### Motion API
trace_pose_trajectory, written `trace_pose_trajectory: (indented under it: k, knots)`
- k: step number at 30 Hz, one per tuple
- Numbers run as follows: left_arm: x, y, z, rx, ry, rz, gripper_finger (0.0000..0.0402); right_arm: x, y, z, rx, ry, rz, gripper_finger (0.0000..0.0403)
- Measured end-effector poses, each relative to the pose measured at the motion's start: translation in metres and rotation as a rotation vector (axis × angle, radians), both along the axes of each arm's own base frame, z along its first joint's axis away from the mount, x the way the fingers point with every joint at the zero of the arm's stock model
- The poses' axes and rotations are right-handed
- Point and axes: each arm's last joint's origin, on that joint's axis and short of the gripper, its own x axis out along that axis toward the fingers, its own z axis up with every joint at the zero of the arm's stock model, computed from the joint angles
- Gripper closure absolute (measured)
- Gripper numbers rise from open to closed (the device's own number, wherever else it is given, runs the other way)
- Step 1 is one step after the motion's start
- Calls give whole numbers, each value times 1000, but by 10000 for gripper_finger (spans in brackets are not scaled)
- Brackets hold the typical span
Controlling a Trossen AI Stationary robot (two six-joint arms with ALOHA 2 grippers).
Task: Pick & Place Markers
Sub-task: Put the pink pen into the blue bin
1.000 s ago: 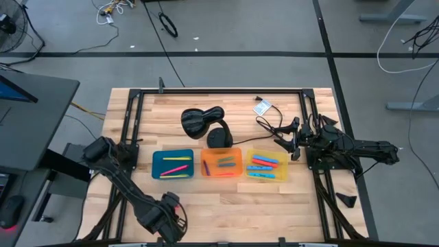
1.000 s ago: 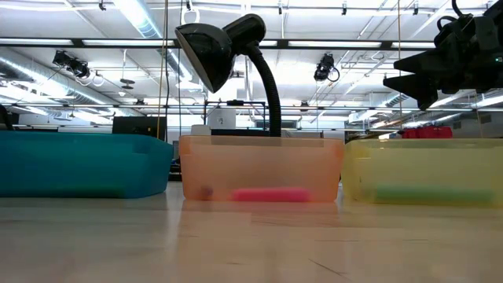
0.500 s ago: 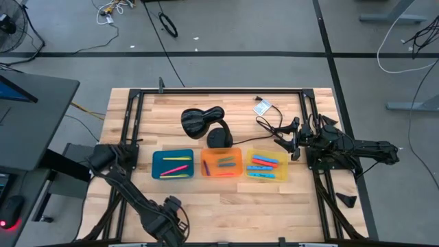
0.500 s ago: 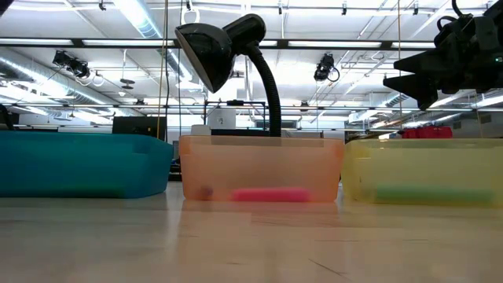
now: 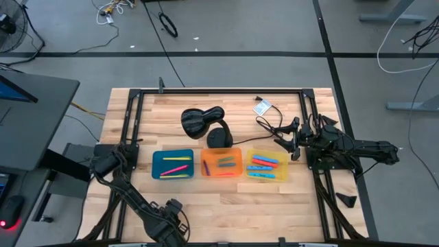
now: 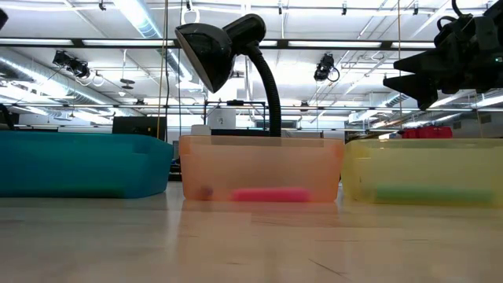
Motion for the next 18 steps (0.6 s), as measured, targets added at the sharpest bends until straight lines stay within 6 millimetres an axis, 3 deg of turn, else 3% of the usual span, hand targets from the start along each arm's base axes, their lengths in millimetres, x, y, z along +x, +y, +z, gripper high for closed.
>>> trace_pose_trajectory:
  k: [10,18]
  knots:
    - [-4,-4,-6,22,-3,-2,235,0,0,0,0,0,0,144]
    - [-4,-8,-6,-1,-25,-5,295,0,0,0,0,0,0,144]
